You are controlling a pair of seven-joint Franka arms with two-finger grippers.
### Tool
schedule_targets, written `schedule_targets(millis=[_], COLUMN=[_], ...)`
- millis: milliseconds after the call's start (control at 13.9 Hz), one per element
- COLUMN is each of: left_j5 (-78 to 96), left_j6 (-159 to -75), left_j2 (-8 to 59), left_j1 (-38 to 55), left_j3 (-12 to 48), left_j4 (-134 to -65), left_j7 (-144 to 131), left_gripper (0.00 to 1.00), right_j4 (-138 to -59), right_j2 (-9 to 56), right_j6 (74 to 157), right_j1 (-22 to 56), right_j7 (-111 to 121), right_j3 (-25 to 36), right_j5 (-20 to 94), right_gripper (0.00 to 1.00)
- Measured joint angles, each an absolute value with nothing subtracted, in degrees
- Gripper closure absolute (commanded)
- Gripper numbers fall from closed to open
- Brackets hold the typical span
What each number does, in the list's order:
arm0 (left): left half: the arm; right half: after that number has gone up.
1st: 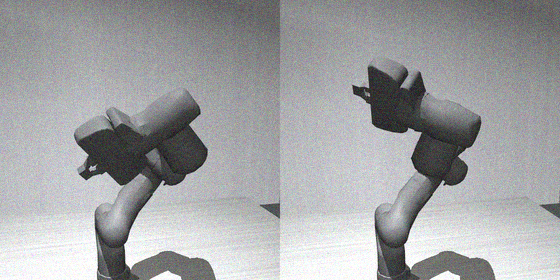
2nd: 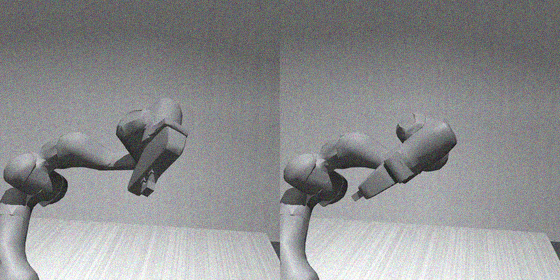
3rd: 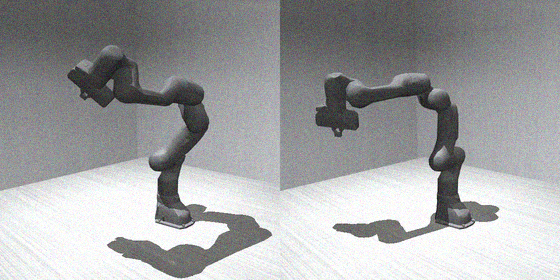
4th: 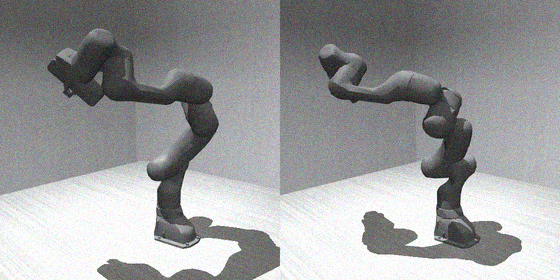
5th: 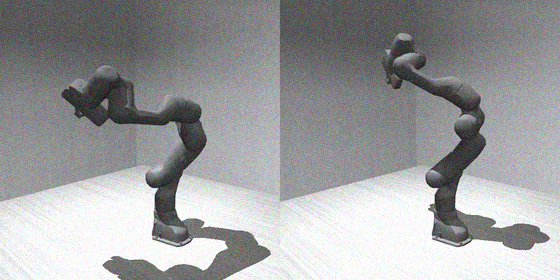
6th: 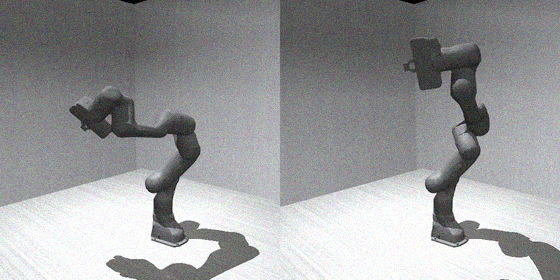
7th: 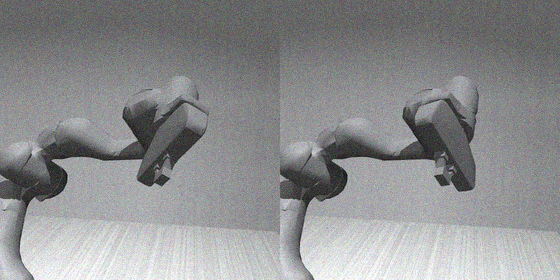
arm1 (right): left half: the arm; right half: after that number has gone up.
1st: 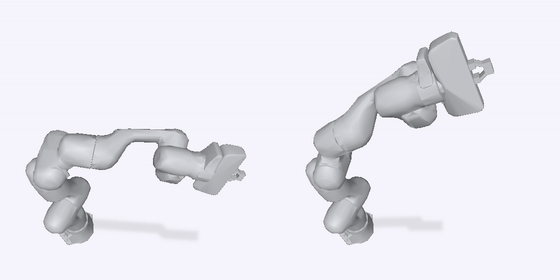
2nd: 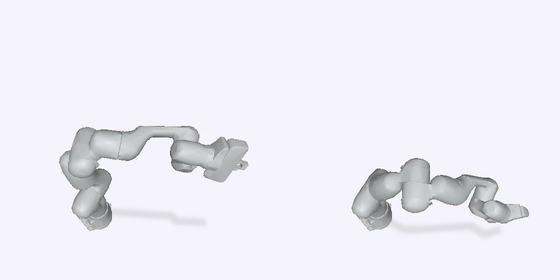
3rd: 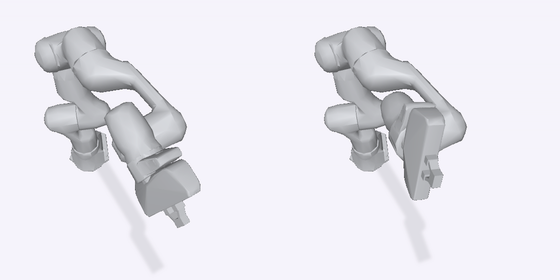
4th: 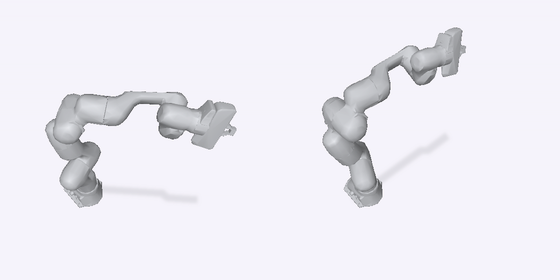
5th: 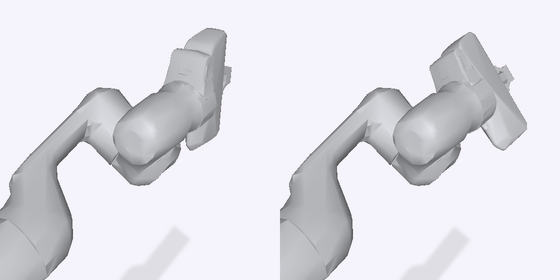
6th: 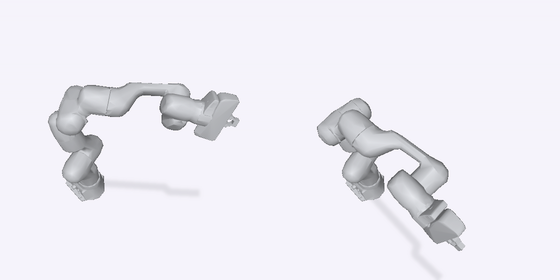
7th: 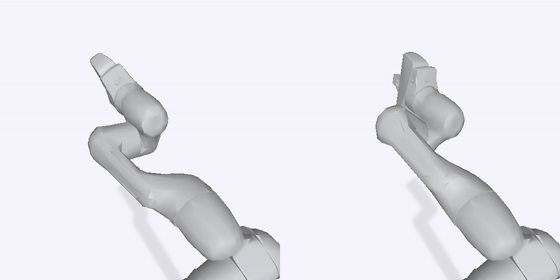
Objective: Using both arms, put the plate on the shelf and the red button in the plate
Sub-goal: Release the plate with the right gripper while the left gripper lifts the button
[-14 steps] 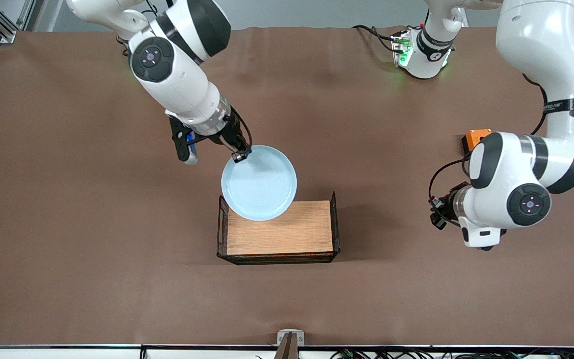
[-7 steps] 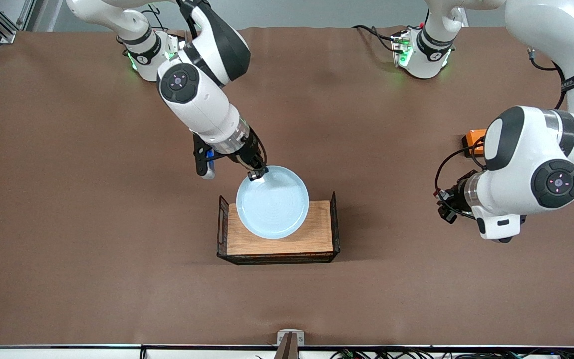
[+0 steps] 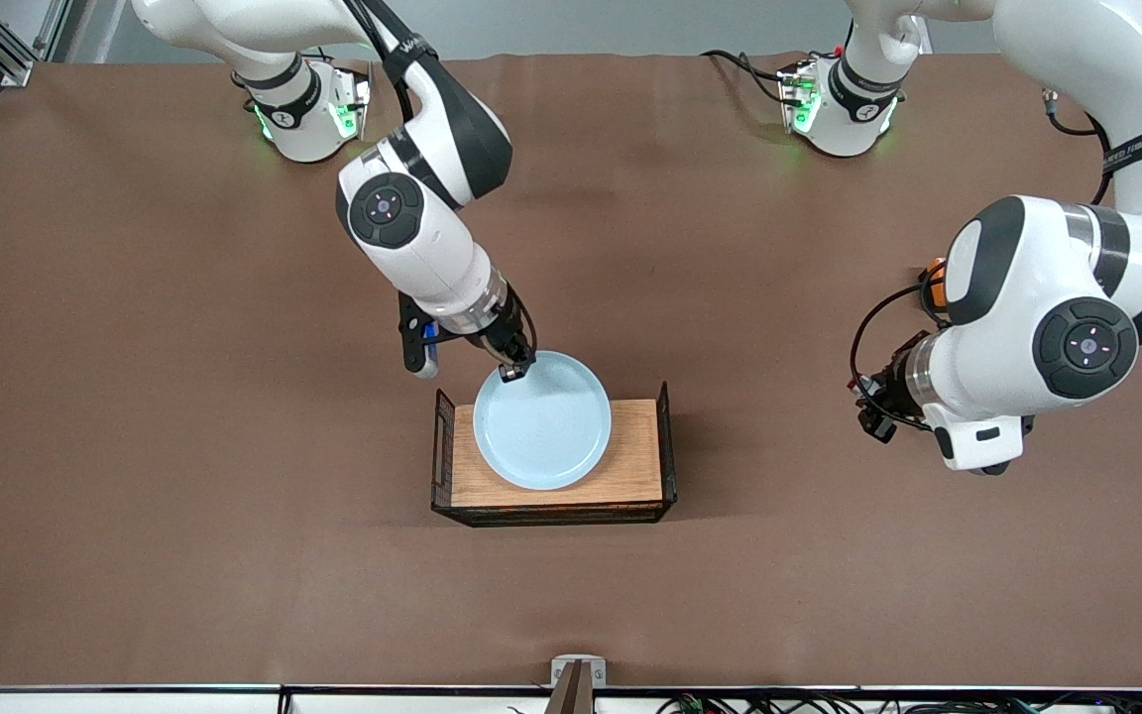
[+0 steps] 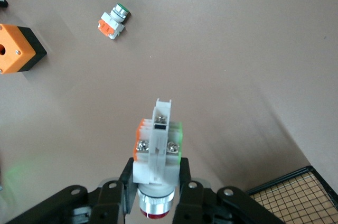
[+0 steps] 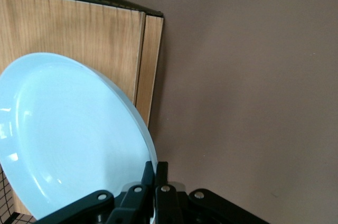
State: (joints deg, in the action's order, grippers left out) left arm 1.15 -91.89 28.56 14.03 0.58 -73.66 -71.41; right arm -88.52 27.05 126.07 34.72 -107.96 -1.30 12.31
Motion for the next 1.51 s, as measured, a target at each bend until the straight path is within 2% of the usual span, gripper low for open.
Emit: schedule_targets(millis=[358, 430, 502, 717, 789, 1004, 1075, 1291, 1506], left_j5=[1.15, 1.15, 1.15, 1.15, 1.15, 1.28, 1.56, 2.45, 2.54], left_j6=[-93.24, -94.06, -94.89, -95.9, -95.95, -95.96, -95.96, -95.95, -96.09], left_j2=[28.56, 28.56, 28.56, 28.57, 28.56, 28.21, 27.78, 25.84, 24.08], left_j1=[17.41, 17.88, 18.27, 18.92, 19.02, 19.53, 19.63, 19.99, 22.45], left_j3=[0.65, 0.64, 0.64, 0.84, 1.17, 1.61, 1.66, 1.92, 2.14], left_j4=[-72.86, -72.85, -72.85, -72.85, -72.82, -72.25, -72.12, -72.05, -71.96], left_j7=[-77.91, -79.29, -80.6, -83.49, -84.01, -85.27, -85.59, -86.91, -90.03], left_gripper=[0.87, 0.87, 0.87, 0.87, 0.87, 0.87, 0.87, 0.87, 0.87], right_j4=[-86.77, -86.46, -86.27, -86.17, -86.16, -86.14, -86.14, -85.17, -81.76], right_j2=[30.01, 30.4, 30.67, 31.06, 31.32, 32.05, 32.1, 31.98, 30.37], right_j6=[126.45, 126.46, 126.46, 126.45, 126.45, 126.45, 126.45, 124.59, 116.53], right_j1=[34.77, 34.84, 34.91, 35.04, 35.05, 35.05, 35.05, 35.02, 34.69], right_j7=[-107.97, -107.97, -107.97, -108.01, -108.01, -108.04, -108.06, -108.07, -108.06], right_j3=[-1.3, -1.31, -1.31, -1.32, -1.32, -1.26, -1.21, -0.99, -0.72], right_j5=[12.27, 12.06, 11.68, 11.05, 10.98, 10.81, 10.8, 10.73, 10.4], right_gripper=[0.98, 0.97, 0.92, 0.7, 0.5, 0.09, 0.0, 0.0, 0.0])
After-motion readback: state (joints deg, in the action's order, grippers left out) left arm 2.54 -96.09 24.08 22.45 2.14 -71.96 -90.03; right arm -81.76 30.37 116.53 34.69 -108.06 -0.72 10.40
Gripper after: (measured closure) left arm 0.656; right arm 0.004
